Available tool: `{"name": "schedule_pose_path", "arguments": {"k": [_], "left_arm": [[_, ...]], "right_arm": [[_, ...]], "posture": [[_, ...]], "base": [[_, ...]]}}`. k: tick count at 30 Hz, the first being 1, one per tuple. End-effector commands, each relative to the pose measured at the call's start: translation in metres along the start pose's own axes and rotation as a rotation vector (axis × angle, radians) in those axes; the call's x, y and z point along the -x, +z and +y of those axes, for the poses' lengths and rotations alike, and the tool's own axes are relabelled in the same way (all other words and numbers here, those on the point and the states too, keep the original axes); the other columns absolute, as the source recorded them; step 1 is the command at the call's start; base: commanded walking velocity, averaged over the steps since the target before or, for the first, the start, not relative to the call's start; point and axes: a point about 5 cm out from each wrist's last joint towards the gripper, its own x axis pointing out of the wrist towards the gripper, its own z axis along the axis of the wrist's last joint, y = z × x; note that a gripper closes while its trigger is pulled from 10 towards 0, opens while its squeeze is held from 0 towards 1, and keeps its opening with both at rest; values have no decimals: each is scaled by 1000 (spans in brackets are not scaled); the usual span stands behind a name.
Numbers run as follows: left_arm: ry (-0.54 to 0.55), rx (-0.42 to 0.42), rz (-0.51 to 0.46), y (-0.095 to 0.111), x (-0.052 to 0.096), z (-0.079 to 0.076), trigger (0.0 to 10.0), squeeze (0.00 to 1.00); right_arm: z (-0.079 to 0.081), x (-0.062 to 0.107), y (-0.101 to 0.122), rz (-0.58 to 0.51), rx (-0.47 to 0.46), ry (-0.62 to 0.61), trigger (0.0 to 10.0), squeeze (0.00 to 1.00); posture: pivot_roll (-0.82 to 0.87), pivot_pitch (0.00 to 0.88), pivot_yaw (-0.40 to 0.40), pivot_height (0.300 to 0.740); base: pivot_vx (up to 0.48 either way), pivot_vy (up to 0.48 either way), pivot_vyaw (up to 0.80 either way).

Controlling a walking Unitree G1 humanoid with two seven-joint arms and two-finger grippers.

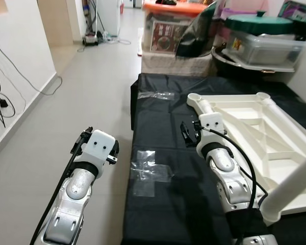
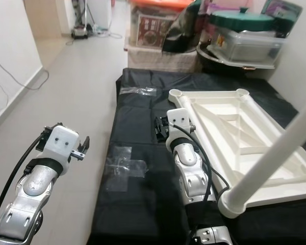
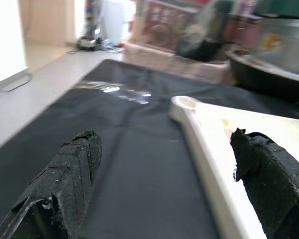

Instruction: Building children table

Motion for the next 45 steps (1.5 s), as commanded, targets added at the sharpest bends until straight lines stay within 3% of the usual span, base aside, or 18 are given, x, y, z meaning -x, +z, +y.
{"name": "schedule_pose_path", "arguments": {"k": [1,12,18,24,27,29,30,31,36,42,45], "left_arm": [[-28,16,13,-3,-1,-7,10000,0],[-36,75,-15,-3,-2,-16,10000,0],[-31,68,-21,-4,-3,-14,10000,0],[-25,62,-30,-4,-4,-12,10000,0],[-21,61,-30,-4,-4,-12,10000,0],[-9,54,-31,-5,-3,-10,10000,0],[-9,54,-31,-5,-3,-10,10000,0],[4,51,-32,-5,-3,-7,10000,0],[41,46,-28,-7,-3,0,10000,0],[55,43,-25,-8,-2,4,10000,0],[65,39,-27,-9,-2,5,10000,0]], "right_arm": [[-12,2,-3,20,-8,-42,10000,0],[-31,0,1,16,-12,-137,10000,0],[-38,2,4,-13,30,-94,10000,0],[-19,2,5,-10,96,156,10000,0],[-13,2,4,0,88,207,10000,0],[7,4,0,37,88,348,10000,0],[7,4,0,37,88,348,10000,0],[18,4,-4,62,98,406,10000,0],[37,3,-7,87,71,491,10000,0],[43,-1,-20,174,41,507,10000,0],[31,-15,-49,349,-19,421,10000,0]], "posture": [[8,0,-59,740],[-16,0,-47,740],[-4,0,-52,740],[-2,0,-58,740],[1,0,-64,740],[13,0,-75,740],[13,0,-75,740],[23,0,-85,740],[38,0,-98,740],[41,0,-102,740],[56,0,-113,740]], "base": [[0,-472,0],[0,-170,-455],[0,0,-133],[0,0,0],[0,0,0],[0,0,0],[0,0,0],[0,0,0],[0,0,0],[0,0,0],[0,0,0]]}}
